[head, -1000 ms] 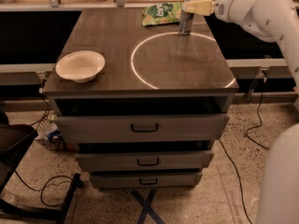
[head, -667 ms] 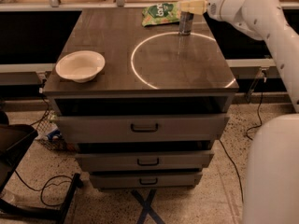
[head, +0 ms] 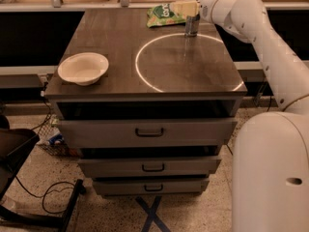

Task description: Move redbull can near paper bowl

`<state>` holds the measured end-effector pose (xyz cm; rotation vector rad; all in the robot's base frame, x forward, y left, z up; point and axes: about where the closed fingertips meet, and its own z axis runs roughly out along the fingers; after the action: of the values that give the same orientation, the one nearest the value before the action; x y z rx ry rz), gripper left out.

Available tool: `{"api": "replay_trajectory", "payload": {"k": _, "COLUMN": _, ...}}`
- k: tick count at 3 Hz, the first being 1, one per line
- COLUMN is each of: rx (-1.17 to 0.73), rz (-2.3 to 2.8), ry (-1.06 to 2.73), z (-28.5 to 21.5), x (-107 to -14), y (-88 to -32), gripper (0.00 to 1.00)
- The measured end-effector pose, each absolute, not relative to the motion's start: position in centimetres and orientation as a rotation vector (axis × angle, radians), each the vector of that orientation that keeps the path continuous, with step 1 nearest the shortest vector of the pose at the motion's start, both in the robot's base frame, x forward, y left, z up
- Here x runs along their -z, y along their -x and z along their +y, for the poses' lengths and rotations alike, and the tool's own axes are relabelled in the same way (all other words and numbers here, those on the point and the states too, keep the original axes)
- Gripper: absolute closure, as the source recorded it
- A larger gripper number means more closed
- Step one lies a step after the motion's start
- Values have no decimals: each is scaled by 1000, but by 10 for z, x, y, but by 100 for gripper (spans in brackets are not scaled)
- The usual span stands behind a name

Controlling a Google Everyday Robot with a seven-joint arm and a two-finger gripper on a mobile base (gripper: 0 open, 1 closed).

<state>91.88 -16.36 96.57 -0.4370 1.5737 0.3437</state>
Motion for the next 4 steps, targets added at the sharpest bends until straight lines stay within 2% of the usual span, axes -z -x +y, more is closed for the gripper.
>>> {"api": "replay_trajectory", "payload": {"k": 1, "rx": -354, "rz": 1611, "ry": 402, "z": -159, "x": -942, "y": -929, "gripper": 0}}
{"api": "replay_trajectory", "payload": {"k": 2, "rx": -363, "rz": 1659, "ry": 369, "z": -155, "x": -911, "y": -936, "gripper": 19}}
{"api": "replay_trajectory", "payload": {"k": 4, "rx": -371, "rz": 1661, "ry": 374, "z": -149, "x": -908, "y": -937, "gripper": 65}}
